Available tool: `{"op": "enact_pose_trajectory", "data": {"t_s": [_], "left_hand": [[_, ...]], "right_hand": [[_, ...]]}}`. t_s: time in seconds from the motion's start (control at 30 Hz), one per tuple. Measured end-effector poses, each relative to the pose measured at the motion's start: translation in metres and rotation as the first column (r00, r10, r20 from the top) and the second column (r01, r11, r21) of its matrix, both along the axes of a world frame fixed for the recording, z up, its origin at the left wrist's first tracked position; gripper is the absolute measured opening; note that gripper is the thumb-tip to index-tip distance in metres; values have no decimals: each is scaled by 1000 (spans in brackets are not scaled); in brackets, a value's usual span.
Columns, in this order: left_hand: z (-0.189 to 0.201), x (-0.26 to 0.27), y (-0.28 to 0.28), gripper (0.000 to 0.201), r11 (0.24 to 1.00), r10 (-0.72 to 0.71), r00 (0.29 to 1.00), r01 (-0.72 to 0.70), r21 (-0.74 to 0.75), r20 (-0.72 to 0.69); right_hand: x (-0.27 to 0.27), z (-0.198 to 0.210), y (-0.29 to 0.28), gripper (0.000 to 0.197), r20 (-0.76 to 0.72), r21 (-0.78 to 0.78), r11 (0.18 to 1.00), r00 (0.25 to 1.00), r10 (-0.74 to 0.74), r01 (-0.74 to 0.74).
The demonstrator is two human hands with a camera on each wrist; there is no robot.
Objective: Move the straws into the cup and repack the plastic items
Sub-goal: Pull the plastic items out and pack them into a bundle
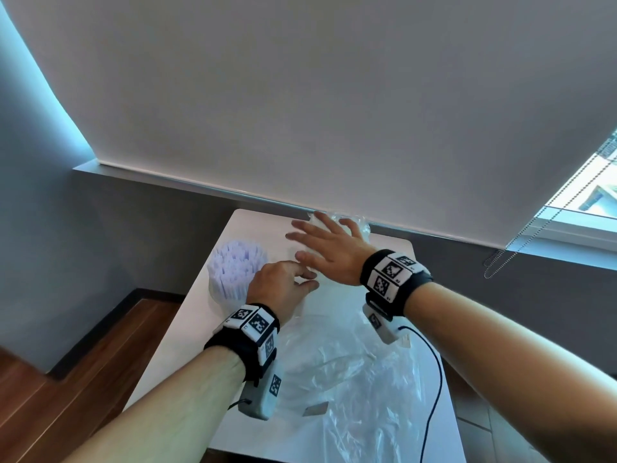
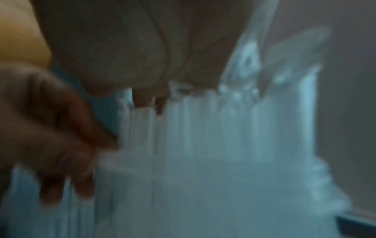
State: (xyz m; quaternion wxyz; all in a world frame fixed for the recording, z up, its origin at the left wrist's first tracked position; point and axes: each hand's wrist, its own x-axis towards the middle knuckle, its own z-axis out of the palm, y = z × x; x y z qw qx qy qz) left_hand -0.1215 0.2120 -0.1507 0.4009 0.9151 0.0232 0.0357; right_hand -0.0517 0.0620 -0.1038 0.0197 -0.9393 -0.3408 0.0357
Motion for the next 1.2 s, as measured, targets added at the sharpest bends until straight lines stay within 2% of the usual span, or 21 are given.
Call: {"op": "enact_pose_trajectory", "data": {"t_s": [0.07,0.17,0.27,0.4,0.47,0.5,0.6,0.67,0.77,0.9,0.97,1.0,1.07,1.13,1.2], "left_hand": [[-2,0,-1,12,999,-6,999,7,-32,38],[-4,0,-3,10,999,-37,994,38,-9,107],[-3,-1,-2,12,998,-25,992,33,-59,121],[1,-5,-4,39,997,39,994,-32,-77,97],[3,-7,-5,55,998,-52,989,58,-35,142],[3,-8,-5,63,993,-114,981,114,12,154],[0,-8,-6,62,959,-236,958,203,198,161],[-4,-8,-8,59,945,-274,941,225,239,196],[-6,-5,-8,58,929,-314,916,242,280,249],[2,0,-3,49,914,-323,914,234,331,246],[9,1,-2,38,923,-307,926,233,306,220],[15,3,-2,36,940,-287,932,229,252,222],[25,11,-5,43,970,-226,941,194,145,251],[30,27,-10,54,970,-188,964,152,190,190],[31,44,-16,60,938,-169,986,157,310,11]], "right_hand": [[4,4,-8,55,27,123,987,994,-103,99],[0,-10,-16,57,-38,133,960,969,-242,245],[-11,-31,-21,51,80,270,944,973,-215,187],[-10,-24,-29,61,-47,534,826,982,-184,180],[-10,-17,-38,57,-15,619,760,971,-241,198],[-10,-17,-44,52,-3,641,728,949,-314,243],[-11,-28,-54,43,-91,599,663,861,-500,448],[-9,-38,-49,50,-166,548,669,849,-501,502],[-1,-40,-35,59,-156,485,725,864,-478,489],[7,-36,-27,54,-72,388,847,929,-364,362],[10,-35,-33,45,-87,432,848,950,-299,307],[10,-34,-36,43,-106,496,817,954,-279,294],[13,-33,-44,46,-156,645,688,939,-307,332],[18,-35,-47,51,-226,687,580,888,-401,437],[21,-38,-44,59,-309,640,551,837,-452,535]]}}
